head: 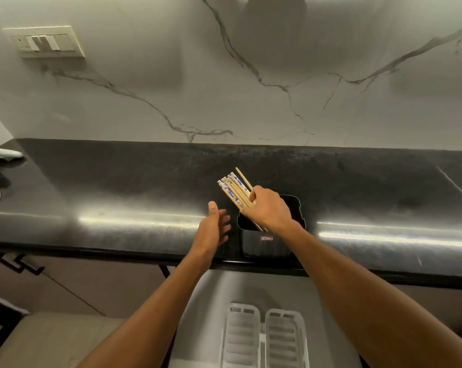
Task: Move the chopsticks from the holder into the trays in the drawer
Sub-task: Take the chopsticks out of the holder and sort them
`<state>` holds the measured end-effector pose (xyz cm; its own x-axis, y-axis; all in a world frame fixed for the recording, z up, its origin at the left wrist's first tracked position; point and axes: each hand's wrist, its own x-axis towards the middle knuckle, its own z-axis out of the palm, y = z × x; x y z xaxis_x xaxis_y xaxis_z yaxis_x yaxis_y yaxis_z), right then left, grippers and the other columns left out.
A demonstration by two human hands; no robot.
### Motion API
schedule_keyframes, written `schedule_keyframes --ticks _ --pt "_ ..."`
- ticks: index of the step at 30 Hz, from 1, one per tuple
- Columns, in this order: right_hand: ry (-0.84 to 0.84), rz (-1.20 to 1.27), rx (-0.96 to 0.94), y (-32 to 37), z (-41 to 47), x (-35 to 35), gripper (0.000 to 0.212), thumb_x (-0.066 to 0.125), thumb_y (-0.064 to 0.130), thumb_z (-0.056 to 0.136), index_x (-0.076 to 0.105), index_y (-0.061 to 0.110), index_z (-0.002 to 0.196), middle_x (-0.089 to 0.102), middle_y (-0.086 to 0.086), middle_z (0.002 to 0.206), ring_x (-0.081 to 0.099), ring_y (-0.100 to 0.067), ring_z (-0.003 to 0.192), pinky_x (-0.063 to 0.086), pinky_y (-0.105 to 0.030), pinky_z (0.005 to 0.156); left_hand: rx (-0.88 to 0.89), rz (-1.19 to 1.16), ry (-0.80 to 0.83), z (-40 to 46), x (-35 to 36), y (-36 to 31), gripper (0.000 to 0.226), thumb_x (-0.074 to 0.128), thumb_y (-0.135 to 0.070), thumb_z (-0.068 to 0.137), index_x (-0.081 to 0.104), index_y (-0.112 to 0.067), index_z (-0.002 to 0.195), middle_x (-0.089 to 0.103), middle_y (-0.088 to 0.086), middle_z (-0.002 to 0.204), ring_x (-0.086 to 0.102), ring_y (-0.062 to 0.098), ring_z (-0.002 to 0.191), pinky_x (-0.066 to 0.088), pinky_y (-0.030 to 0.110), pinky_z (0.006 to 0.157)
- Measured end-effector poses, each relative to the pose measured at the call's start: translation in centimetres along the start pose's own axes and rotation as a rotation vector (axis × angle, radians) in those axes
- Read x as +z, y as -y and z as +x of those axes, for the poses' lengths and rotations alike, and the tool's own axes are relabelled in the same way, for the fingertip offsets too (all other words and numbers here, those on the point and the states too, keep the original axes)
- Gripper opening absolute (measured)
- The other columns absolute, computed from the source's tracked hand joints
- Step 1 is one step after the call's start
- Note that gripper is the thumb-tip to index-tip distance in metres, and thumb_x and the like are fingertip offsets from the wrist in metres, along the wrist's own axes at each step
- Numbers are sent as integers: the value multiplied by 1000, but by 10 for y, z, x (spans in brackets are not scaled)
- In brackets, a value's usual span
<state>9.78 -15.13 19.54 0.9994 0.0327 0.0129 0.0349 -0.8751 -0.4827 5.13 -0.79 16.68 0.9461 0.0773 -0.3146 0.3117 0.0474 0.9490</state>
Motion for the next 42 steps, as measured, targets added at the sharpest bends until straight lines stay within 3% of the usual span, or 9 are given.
schedule_keyframes --ticks 3,7,11,14,20,25,31,38,42 --pt "42 -42 7 10 -5 6 47 72 47 76 50 18 104 61 -3 105 62 -23 91 55 -43 77 -16 2 54 2 -3 2 67 17 -58 97 50 -14 135 60 4 132 58 16 111 45 36 96" --pt "-7 -60 54 16 -8 8 38 67 41 81 55 14 105 64 -6 105 63 -26 92 53 -40 73 -12 13 136 3 -3 0 70 13 -59 96 51 -15 135 59 3 134 56 16 116 43 34 96" --pt "0 -62 64 14 -15 13 33 64 25 85 53 15 114 63 -7 111 63 -23 93 54 -36 72 -17 16 137 2 -2 0 70 13 -60 96 48 -15 138 55 5 139 52 20 125 41 36 99" --pt "27 -120 71 11 -17 15 39 66 25 86 51 14 120 63 -8 114 64 -23 96 54 -36 75 -21 32 153 2 -2 -2 70 12 -59 96 47 -16 139 52 5 142 50 22 128 39 37 102" --pt "-16 -249 22 12 -15 15 35 64 27 88 53 12 117 66 -9 109 66 -23 91 46 -30 63 -20 45 164 3 -2 -4 68 12 -56 98 45 -14 140 50 7 144 48 23 130 37 36 102" --pt "-1 -287 21 14 -12 11 34 63 24 88 54 10 118 66 -10 108 65 -25 90 52 -34 69 -35 23 145 5 -5 -6 69 11 -55 98 43 -11 141 50 10 143 49 25 130 37 37 103" --pt "20 -358 6 13 -13 15 36 60 27 91 53 9 122 66 -11 110 65 -23 92 49 -31 68 -25 26 141 8 -4 -4 69 13 -56 98 45 -11 139 52 10 141 51 24 128 39 37 104" --pt "41 -361 19 13 -9 13 35 62 27 89 57 10 119 66 -9 106 64 -22 86 43 -28 62 -30 22 143 12 -6 -4 71 12 -57 97 45 -11 139 54 9 140 52 23 126 40 36 102" --pt "62 -341 15 9 -6 10 30 60 25 89 58 11 114 66 -7 100 53 -16 68 40 -25 54 -28 11 123 13 -10 -4 70 12 -57 97 47 -10 138 54 10 139 54 23 125 41 35 100"
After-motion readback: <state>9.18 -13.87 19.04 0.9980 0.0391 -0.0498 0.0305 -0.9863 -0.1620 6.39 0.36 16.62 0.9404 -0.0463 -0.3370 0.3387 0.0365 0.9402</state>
